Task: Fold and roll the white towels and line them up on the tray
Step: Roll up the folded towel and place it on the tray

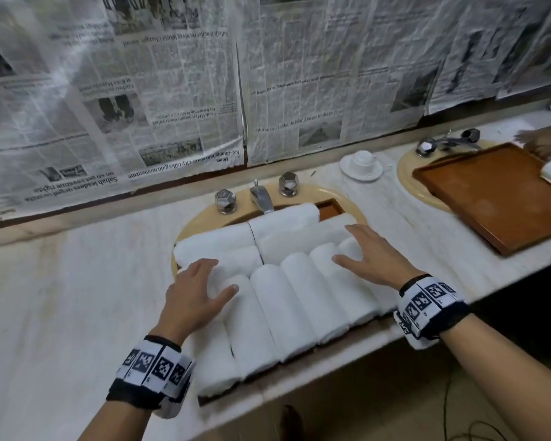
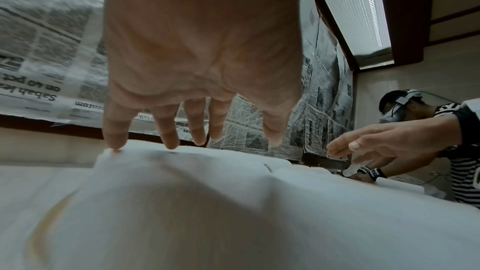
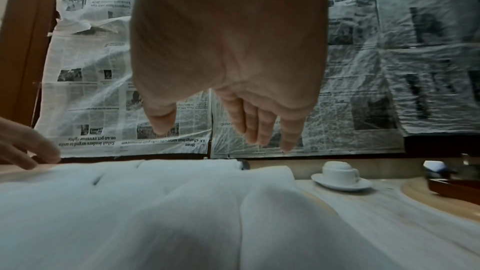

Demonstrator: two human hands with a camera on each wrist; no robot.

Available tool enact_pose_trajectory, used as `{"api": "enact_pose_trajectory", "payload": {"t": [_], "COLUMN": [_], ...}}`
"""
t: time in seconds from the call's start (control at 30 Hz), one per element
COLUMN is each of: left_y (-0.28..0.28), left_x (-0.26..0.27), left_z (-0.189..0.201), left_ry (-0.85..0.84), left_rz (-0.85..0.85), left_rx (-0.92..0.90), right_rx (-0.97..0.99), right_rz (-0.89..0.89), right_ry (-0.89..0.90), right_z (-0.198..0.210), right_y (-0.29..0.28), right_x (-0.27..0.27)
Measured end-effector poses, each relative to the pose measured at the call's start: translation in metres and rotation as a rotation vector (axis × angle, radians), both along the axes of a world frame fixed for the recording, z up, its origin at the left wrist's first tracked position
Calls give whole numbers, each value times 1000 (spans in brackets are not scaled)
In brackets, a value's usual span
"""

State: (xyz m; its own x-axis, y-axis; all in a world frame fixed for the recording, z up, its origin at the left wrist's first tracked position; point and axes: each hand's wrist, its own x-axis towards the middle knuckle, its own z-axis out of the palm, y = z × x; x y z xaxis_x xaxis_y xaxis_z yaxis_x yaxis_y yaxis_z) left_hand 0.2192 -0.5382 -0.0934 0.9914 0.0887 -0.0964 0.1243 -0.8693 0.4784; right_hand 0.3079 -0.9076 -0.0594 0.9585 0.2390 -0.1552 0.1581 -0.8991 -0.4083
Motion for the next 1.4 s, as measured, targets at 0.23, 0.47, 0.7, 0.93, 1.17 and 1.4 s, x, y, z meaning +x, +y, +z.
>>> {"api": "enact_pose_trajectory", "payload": {"t": [0.23, 0.47, 0.7, 0.93, 1.17, 1.4], "left_y": [5, 2, 7, -6, 2, 64], "left_x": [-66, -93, -72, -78, -125, -178], "left_z": [-21, -30, -69, -71, -56, -32], "left_ry": [8, 125, 184, 33, -22, -87], "left_rz": [30, 264, 416, 475, 566, 651], "left_rx": [-85, -348, -596, -656, -664, -669], "right_rx": [-3, 56, 271, 276, 264, 312], "right_rz": [-163, -351, -400, -397, -357, -256], "right_ry": [-2, 190, 359, 325, 243, 210], "right_z": [-18, -37, -66, -66, -65, -54], "right_y": [-37, -72, -65, -55, -29, 45], "right_x": [-60, -54, -15, -19, -58, -78]}}
